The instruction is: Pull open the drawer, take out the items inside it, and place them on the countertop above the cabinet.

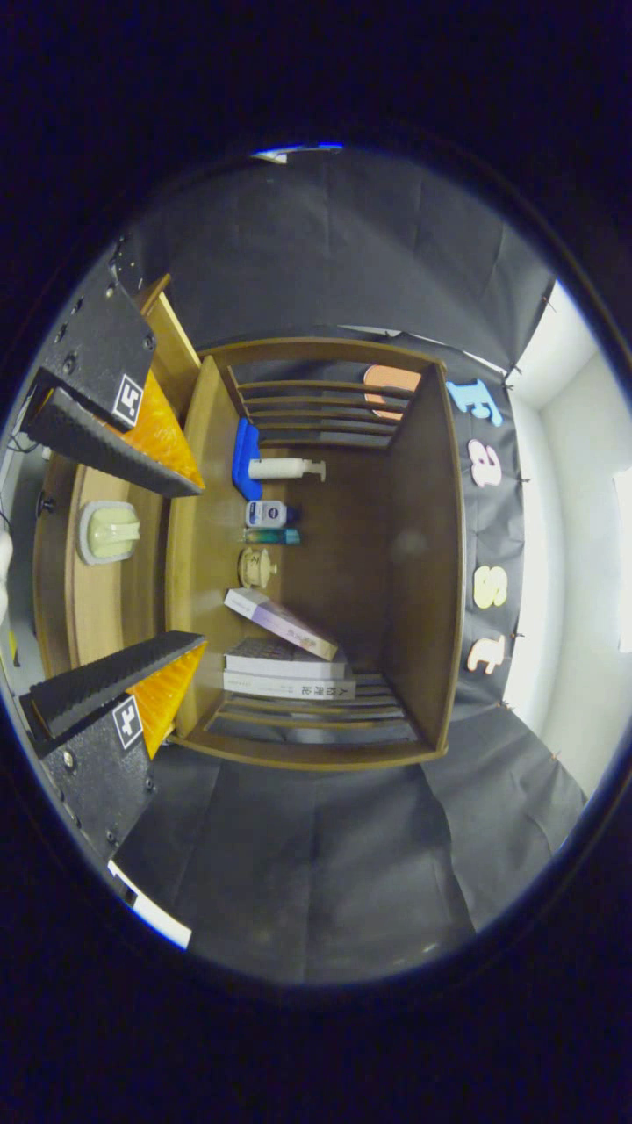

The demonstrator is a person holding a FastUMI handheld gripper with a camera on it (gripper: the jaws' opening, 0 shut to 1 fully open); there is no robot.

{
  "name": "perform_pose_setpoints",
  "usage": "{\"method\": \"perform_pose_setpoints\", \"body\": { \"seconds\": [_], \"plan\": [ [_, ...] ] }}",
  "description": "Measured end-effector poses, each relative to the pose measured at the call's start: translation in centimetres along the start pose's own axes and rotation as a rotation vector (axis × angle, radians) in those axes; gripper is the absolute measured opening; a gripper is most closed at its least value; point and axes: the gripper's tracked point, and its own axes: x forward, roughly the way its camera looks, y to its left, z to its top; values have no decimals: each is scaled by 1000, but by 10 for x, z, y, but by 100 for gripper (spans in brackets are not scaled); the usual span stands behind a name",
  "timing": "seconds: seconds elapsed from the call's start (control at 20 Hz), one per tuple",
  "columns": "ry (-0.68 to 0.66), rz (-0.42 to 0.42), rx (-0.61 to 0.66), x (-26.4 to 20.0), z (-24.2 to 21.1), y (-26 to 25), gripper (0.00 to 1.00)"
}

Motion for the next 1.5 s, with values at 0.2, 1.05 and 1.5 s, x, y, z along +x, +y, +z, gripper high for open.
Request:
{"method": "perform_pose_setpoints", "body": {
  "seconds": [0.2,1.05,1.5],
  "plan": [
    [99,52,-28,33,-6,10,96],
    [846,165,12,114,-161,36,91],
    [1051,154,-79,114,-178,24,78]
  ]
}}
